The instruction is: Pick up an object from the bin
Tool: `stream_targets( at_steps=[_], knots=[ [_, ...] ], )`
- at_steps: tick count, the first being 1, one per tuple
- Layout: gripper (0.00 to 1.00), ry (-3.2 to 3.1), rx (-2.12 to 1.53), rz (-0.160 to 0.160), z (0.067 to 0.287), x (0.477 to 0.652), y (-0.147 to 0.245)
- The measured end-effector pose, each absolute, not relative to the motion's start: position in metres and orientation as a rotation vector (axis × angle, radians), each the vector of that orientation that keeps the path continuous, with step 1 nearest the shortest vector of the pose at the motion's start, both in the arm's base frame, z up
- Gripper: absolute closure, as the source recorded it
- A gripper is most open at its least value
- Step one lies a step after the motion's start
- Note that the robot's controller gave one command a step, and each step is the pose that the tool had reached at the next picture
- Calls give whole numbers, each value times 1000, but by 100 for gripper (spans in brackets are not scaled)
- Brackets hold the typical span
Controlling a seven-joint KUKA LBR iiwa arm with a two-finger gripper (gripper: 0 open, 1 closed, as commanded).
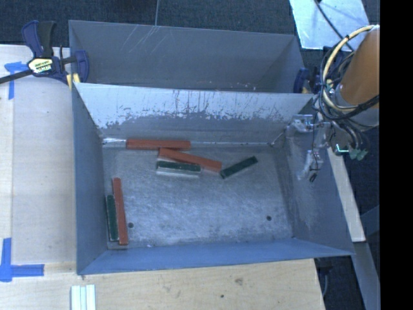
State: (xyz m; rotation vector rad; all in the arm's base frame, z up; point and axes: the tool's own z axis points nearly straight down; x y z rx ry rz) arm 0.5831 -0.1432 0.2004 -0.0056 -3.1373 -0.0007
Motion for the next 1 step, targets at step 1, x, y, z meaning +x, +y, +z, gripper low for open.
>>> stream_targets(
  at_steps=[1],
  knots=[
    [0, -3136, -123, -1, 131, 624, -109]
  ],
)
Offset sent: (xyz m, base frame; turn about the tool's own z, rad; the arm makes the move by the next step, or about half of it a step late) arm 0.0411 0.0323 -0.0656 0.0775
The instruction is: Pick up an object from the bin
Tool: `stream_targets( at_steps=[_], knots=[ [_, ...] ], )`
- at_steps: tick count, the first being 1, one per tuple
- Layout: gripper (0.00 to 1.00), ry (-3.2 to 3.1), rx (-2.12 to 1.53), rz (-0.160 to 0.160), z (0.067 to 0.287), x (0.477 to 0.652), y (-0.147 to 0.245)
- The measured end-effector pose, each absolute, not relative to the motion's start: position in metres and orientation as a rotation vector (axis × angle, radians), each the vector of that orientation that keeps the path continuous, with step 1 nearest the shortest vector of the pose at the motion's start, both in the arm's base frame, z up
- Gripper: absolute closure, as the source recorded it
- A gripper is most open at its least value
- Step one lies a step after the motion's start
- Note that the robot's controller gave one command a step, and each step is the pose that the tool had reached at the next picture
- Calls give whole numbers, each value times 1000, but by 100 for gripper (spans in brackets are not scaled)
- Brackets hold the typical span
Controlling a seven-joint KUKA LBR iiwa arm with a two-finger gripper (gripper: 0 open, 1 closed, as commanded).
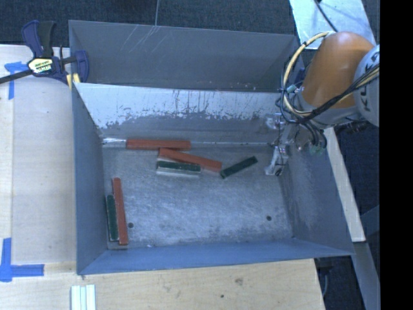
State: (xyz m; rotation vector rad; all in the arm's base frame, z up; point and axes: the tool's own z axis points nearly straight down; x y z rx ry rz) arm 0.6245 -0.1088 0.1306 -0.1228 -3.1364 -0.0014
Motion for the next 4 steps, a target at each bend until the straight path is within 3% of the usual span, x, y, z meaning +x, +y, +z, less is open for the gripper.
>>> stream_targets(
  at_steps=[1, 2, 3, 4],
  knots=[
    [0, -3136, -85, -5, 78, 593, -54],
    [100, -3145, -90, 1, 82, 595, -58],
    [100, -3148, 221, 3, 74, 576, -63],
    [100, -3141, 290, 5, 210, 564, -81]
  ],
)
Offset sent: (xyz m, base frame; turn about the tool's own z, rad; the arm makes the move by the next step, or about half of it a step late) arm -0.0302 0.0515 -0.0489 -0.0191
